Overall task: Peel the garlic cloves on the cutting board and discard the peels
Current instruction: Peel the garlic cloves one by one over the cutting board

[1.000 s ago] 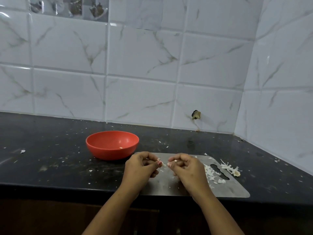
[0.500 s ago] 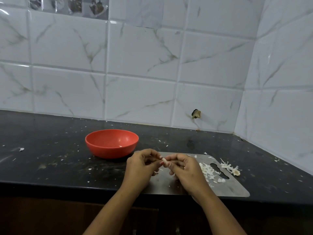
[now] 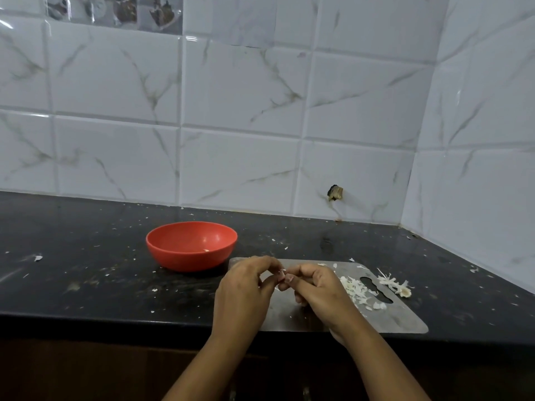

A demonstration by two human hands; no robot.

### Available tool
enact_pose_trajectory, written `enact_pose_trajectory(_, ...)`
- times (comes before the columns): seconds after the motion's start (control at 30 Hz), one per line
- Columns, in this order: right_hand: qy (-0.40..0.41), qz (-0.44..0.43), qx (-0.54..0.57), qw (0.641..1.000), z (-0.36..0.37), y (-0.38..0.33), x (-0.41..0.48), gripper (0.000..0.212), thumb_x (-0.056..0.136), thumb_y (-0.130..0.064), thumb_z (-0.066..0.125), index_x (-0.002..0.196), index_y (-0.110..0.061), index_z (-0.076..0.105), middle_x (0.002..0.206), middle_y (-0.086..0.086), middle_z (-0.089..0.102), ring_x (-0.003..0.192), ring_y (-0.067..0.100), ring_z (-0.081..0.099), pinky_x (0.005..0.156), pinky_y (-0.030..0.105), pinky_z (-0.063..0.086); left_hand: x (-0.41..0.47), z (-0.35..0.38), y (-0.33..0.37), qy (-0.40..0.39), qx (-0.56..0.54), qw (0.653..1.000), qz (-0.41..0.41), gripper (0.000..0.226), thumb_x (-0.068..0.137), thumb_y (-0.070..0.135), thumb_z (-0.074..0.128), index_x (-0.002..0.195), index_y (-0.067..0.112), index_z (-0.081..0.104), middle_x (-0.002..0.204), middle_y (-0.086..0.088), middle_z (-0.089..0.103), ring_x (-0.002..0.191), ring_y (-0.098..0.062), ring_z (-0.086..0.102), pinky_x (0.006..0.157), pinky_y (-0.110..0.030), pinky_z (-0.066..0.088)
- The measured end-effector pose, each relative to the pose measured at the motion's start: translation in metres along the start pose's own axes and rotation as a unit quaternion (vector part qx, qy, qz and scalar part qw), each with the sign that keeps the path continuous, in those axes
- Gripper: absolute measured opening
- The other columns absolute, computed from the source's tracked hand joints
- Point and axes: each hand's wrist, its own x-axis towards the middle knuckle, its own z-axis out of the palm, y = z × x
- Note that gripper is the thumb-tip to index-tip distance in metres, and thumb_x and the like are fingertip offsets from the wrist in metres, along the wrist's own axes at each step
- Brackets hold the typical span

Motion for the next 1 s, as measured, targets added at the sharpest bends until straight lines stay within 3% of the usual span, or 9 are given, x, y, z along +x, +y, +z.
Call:
enact_pose_trajectory(0.3, -0.013, 0.007, 0.036, 0.999, -0.0025, -0.0011, 0.0003, 0.013, 0.093, -0.011, 0.062, 0.093, -0.016, 0.073, 0.081, 0.004, 0.075, 0.057, 0.003, 0.052, 0.058, 0.018, 0.042, -0.0025, 0.0022, -0.0044, 0.036, 0.018, 0.999, 0.009, 0.011, 0.078, 0.029, 0.075, 0.078, 0.035, 0.067, 0.077, 0.018, 0.063, 0.073, -0.002, 0.055, 0.062, -0.02, 0.044)
enact_pose_trajectory(0.6, -0.019, 0.017, 0.029, 0.999, -0.0045, -0.0009, 0.0, 0.012, 0.093, -0.011, 0.061, 0.095, -0.012, 0.073, 0.078, 0.003, 0.074, 0.057, -0.001, 0.054, 0.057, 0.016, 0.042, -0.0025, 0.0018, -0.0042, 0.016, 0.019, 1.0, -0.01, 0.013, 0.078, 0.029, 0.076, 0.076, 0.035, 0.065, 0.076, 0.017, 0.062, 0.067, 0.001, 0.054, 0.059, -0.013, 0.037)
enact_pose_trajectory(0.83, -0.021, 0.022, 0.034, 0.999, -0.0041, -0.0017, 0.0021, 0.012, 0.093, -0.009, 0.061, 0.092, -0.013, 0.073, 0.075, 0.002, 0.073, 0.054, -0.002, 0.053, 0.056, 0.016, 0.04, -0.0018, -0.0003, -0.0013, 0.011, 0.048, 0.999, 0.008, 0.009, 0.082, 0.027, 0.072, 0.081, 0.033, 0.064, 0.075, 0.02, 0.058, 0.074, -0.001, 0.053, 0.062, -0.021, 0.046)
enact_pose_trajectory(1.0, -0.02, 0.022, 0.028, 0.999, -0.0044, -0.001, 0.0012, 0.012, 0.092, -0.009, 0.062, 0.091, -0.012, 0.074, 0.074, 0.002, 0.073, 0.053, 0.001, 0.051, 0.055, 0.017, 0.04, -0.0025, -0.0013, 0.0026, 0.017, 0.104, 0.994, 0.034, 0.008, 0.081, 0.028, 0.071, 0.08, 0.031, 0.064, 0.078, 0.017, 0.061, 0.072, -0.002, 0.051, 0.053, -0.014, 0.035)
